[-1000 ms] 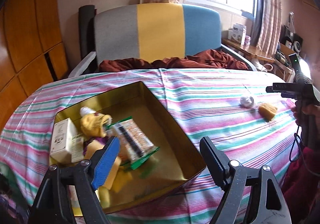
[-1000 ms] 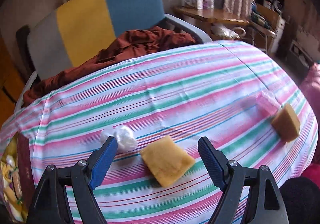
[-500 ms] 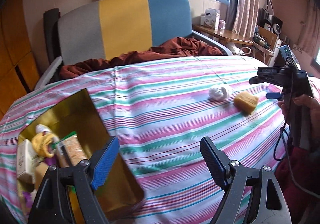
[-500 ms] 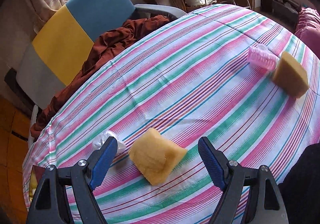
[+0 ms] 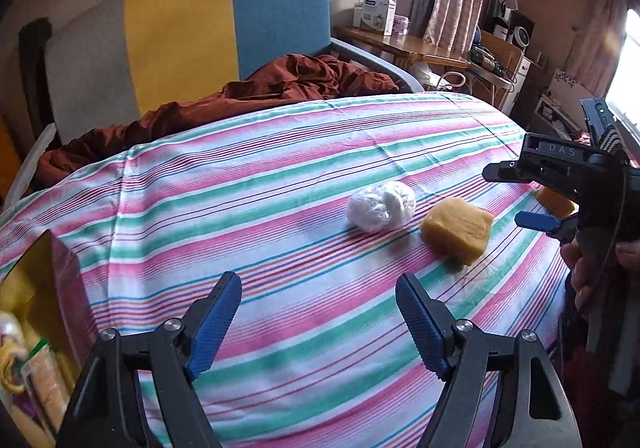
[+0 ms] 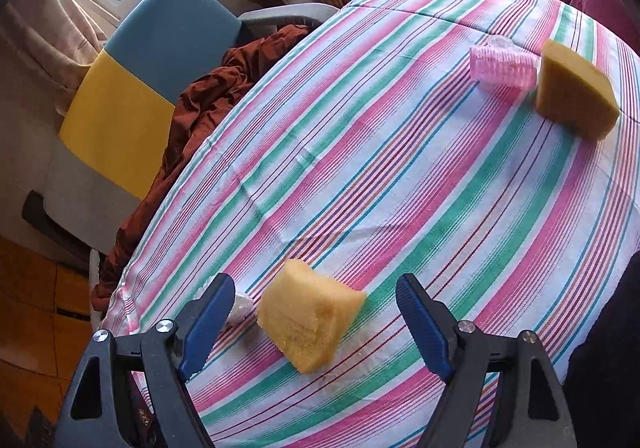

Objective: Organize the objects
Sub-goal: 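Move the left tool to the plastic-wrapped bundle and grasp it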

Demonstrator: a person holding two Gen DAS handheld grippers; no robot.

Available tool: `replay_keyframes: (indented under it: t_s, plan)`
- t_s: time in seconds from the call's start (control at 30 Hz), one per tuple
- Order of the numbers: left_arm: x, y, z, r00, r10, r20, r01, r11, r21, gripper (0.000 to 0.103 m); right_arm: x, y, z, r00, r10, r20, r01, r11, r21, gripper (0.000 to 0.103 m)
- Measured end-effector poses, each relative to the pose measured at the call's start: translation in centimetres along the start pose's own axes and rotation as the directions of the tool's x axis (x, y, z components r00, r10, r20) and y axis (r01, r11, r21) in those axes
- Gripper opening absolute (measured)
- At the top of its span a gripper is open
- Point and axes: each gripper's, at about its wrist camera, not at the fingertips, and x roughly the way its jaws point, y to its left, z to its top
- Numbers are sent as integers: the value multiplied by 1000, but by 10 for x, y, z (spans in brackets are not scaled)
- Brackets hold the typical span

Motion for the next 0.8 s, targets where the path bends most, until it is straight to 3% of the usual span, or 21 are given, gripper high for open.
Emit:
replay_keyframes:
  t_s: [0.17,0.3,0.43,0.57,0.6,0.63,0.7,0.8]
  plan:
    - [37,-13,28,999,-51,-8,51,998,-21,79,5,1,-1,999,19,-30,-19,1000,-4,84]
    - [66,-35,42,998,-54,-19,56,991,120,80,7,-4,0,999,35,-38,-34,999,22,84]
    - [90,-53,50,998,-58,-33,65,958,278,81,9,-6,0,998,38,-44,-36,999,37,84]
    - [114,-60,57,998,-41,-42,53,941,334,80,11,-7,1,998,36,-51,-34,999,43,84]
    - [119,-58,56,996,-54,-67,72,945,319,68,11,-7,1,998,35,-51,-32,998,46,84]
    - [126,-54,56,991,-74,-108,103,952,290,49,12,-8,2,998,33,-52,-31,998,45,84]
    - [128,-46,50,987,-94,-133,123,965,230,37,13,-7,2,998,29,-54,-26,999,41,84]
    - [114,-36,35,987,-120,-109,138,974,179,37,17,-4,2,998,19,-67,-17,1000,23,84]
